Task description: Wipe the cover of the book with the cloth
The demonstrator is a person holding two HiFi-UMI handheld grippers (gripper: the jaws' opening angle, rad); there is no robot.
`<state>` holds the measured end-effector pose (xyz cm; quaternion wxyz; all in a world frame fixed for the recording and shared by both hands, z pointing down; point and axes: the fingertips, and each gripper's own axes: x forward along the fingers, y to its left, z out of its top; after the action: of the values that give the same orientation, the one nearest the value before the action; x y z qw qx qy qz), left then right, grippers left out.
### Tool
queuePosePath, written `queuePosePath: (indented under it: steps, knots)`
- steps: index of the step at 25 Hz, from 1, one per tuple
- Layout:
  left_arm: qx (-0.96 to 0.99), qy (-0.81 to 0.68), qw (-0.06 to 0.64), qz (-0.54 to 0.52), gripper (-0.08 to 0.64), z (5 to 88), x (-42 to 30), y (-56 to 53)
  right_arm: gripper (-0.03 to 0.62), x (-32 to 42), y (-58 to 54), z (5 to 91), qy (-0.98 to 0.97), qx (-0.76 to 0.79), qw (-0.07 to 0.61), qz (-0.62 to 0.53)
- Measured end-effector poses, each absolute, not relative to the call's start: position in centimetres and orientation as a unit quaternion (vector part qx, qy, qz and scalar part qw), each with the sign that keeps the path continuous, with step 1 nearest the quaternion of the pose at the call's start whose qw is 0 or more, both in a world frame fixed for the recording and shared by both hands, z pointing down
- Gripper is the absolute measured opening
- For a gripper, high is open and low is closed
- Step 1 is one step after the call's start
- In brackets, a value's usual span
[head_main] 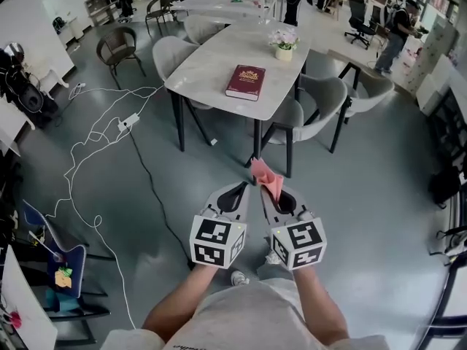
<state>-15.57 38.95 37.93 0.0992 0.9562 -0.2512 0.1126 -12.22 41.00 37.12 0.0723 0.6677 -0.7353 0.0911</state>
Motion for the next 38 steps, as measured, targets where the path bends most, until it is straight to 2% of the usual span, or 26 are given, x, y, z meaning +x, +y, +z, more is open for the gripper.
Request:
queuePosePath:
  steps: [13,30,38]
  knots:
    - [0.951,-0.264,0.101,0.126,0.008,39.0,-12.4,32.8,0.018,-8.9,34.8,38.4,-0.749,0.651,0.066,0.104]
    - [0.942,-0.280,0.106,0.153,0.008,40.1,1.2,22.9,0.018,4.1,24.7,40.2,-0.765,0.627,0.062,0.133]
    - [0.933,-0.296,0.107,0.171,0.008,40.6,5.3,19.8,0.018,8.3,21.1,40.6,-0.777,0.611,0.051,0.145]
